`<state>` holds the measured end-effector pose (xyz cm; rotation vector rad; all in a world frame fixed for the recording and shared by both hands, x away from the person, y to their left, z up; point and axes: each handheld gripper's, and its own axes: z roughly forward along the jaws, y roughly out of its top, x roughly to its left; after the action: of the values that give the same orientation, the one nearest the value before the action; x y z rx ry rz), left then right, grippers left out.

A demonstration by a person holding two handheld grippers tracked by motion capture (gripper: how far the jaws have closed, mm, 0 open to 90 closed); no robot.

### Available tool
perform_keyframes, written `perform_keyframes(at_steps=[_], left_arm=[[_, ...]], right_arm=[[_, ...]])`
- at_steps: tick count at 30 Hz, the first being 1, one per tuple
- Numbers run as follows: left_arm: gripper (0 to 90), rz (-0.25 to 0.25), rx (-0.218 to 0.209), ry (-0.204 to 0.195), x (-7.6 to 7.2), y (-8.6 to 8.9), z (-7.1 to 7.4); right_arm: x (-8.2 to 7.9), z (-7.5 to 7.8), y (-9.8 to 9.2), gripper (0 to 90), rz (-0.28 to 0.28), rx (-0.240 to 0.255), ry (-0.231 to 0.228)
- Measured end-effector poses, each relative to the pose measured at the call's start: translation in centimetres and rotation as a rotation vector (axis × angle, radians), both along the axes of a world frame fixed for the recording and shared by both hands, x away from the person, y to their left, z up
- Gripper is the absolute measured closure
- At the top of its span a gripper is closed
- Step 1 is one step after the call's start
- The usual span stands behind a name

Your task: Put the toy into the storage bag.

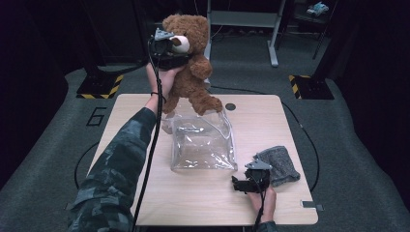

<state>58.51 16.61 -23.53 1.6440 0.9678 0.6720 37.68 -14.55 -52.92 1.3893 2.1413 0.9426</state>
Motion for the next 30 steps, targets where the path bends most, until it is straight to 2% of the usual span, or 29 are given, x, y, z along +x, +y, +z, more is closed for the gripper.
perform_keyframes(at_steps=[7, 15, 26, 30], left_arm=[[47.1, -0.014, -0.025, 0.042, 0.5, -0.8, -2.1], [46.8, -0.016, -0.052, 0.076, 0.1, -0.6, -3.8], [46.3, -0.017, -0.059, 0.11, -0.9, 0.0, -5.4], [45.9, -0.023, -0.037, 0.108, -1.4, -0.3, -6.0]], right_arm=[[0.0, 0.0, 0.0, 7.1, 0.005, 0.0, 0.002], [0.0, 0.0, 0.0, 7.1, 0.005, -0.003, 0.003], [0.1, 0.0, 0.0, 7.1, 0.006, -0.008, -0.002], [0.0, 0.0, 0.0, 7.2, 0.005, -0.004, -0.002]])
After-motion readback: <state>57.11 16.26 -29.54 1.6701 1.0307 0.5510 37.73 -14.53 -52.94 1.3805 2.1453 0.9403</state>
